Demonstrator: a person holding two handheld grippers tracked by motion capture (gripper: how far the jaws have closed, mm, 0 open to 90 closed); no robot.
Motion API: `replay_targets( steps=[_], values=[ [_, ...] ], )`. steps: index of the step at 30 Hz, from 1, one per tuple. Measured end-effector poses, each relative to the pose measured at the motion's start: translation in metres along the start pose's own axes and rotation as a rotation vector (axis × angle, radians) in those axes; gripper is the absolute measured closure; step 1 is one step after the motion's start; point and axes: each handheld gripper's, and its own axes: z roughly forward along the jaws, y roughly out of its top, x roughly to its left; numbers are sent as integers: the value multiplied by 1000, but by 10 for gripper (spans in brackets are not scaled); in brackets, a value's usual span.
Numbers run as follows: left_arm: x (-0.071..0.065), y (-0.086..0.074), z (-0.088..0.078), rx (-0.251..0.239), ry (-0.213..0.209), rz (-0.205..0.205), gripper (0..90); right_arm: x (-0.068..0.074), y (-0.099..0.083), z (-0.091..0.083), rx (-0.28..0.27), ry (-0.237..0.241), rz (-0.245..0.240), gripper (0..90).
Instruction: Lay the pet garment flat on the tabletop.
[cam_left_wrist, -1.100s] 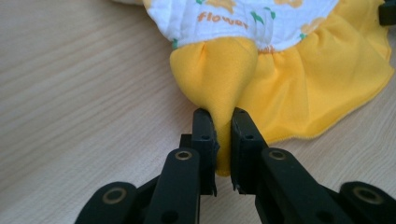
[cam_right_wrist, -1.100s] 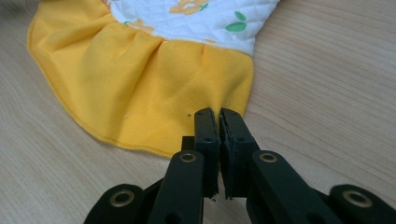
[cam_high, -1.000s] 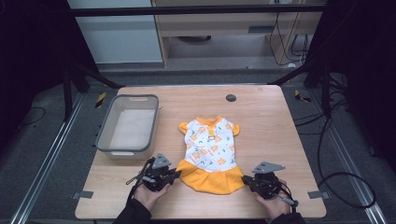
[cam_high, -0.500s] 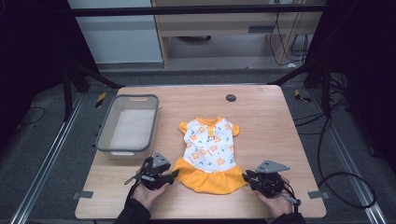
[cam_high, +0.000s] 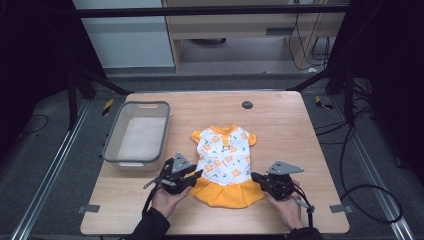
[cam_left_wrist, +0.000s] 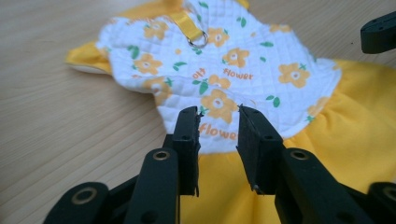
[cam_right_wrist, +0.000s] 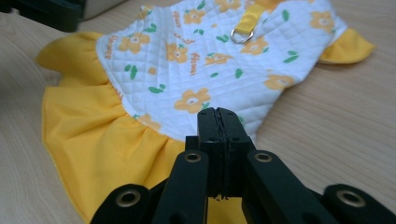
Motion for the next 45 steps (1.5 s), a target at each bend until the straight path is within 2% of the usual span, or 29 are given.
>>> replay_targets(
  steps=[1, 2, 4, 5, 6, 8, 11, 13, 17, 20, 21, 22, 23, 24, 25, 27, 28, 30, 32, 33, 35, 37, 38, 45],
  values=[
    [0, -1, 10, 30, 1, 5, 699, 1, 1, 5, 9, -1, -9, 894],
    [1, -2, 15, 46, 3, 8, 703, 3, 1, 12, 23, 2, -15, 889],
    [3, -9, 24, 108, 17, 17, 703, 5, 0, 21, 49, 1, -29, 881],
    [4, -13, 27, 132, 20, 15, 697, 7, -2, 27, 86, -1, -46, 872],
    [5, -16, 27, 134, 22, 16, 697, 7, -2, 27, 86, -1, -46, 872],
    [6, -18, 23, 138, 9, -5, 695, 7, -6, 30, 120, 6, -59, 870],
    [4, -20, 21, 142, 2, -4, 691, 8, -7, 28, 127, 23, -51, 869],
    [0, -23, 15, 156, -20, -6, 690, 12, -9, 25, 146, 30, -61, 868],
    [-4, -25, 11, 166, -30, 4, 672, 15, -11, 20, 164, 40, -66, 854],
    [-6, -23, 6, 142, -17, 22, 656, 16, -10, 18, 159, 48, -67, 849],
    [-1, -14, 1, 79, -7, 18, 658, 15, -6, 16, 135, 45, -70, 862],
    [-1, -14, 1, 79, -7, 18, 664, 15, -6, 16, 135, 45, -70, 862],
    [3, -4, -1, 41, 12, 17, 672, 10, 2, 14, 87, 31, -65, 884],
    [3, -4, -1, 41, 12, 17, 691, 10, 2, 14, 87, 31, -65, 884],
    [6, 1, -1, 19, 19, 9, 691, 8, 5, 14, 70, 21, -60, 897],
    [15, 13, 6, -11, 23, -6, 810, -3, 16, 22, 36, -5, -43, 900],
    [15, 13, 6, -11, 23, -6, 834, -3, 16, 22, 36, -5, -43, 900],
    [17, 16, 17, 0, 24, -4, 836, -11, 20, 32, 39, -18, -24, 900],
    [18, 15, 28, 30, 32, 5, 835, -17, 21, 44, 58, -33, -17, 900],
    [19, 10, 35, 60, 37, 6, 828, -18, 19, 51, 77, -36, -10, 900],
    [20, 6, 38, 68, 35, 1, 824, -19, 17, 53, 91, -40, -16, 900],
    [22, -1, 42, 101, 45, 4, 810, -18, 14, 56, 119, -46, -29, 900],
    [24, -5, 43, 108, 46, -8, 800, -17, 12, 57, 129, -47, -31, 897],
    [24, -6, 47, 103, 54, -4, 793, -17, 11, 60, 121, -56, -45, 885]
  ],
)
